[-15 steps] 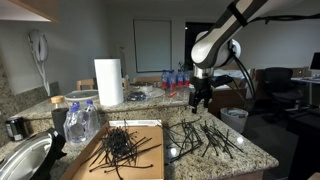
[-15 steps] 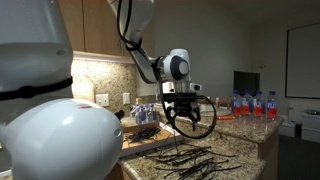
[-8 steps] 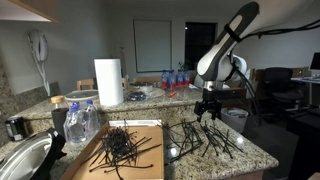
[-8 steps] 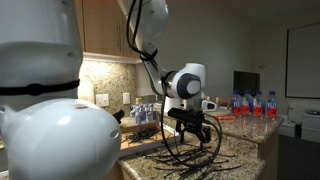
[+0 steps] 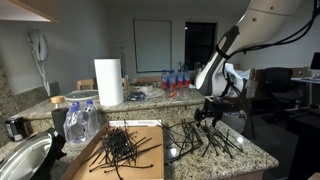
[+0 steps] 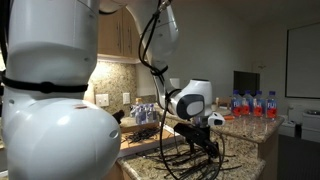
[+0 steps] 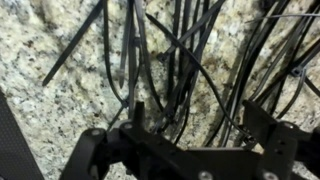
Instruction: Place some black zip-ties on the box.
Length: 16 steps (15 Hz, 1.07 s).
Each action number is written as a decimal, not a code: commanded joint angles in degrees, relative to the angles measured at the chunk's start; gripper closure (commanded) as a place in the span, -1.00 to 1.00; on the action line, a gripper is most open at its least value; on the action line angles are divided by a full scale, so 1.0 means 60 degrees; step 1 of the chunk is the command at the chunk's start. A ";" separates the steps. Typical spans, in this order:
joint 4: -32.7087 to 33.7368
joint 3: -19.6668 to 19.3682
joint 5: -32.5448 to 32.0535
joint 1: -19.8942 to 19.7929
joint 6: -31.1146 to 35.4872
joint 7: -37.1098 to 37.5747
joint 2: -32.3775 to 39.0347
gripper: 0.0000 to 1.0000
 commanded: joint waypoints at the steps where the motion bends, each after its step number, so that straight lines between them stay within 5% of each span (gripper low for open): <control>1: 0.0155 0.0057 0.0255 -0.0122 0.0143 -0.0439 0.0661 -1.00; 10: 0.0691 0.0609 0.0875 -0.0280 -0.0022 -0.0771 0.1382 -1.00; 11: 0.0745 0.0642 0.0856 -0.0267 -0.0052 -0.0746 0.1384 -0.50; 16: 0.0871 0.0769 -0.0686 -0.0452 -0.0318 0.0123 0.1482 0.06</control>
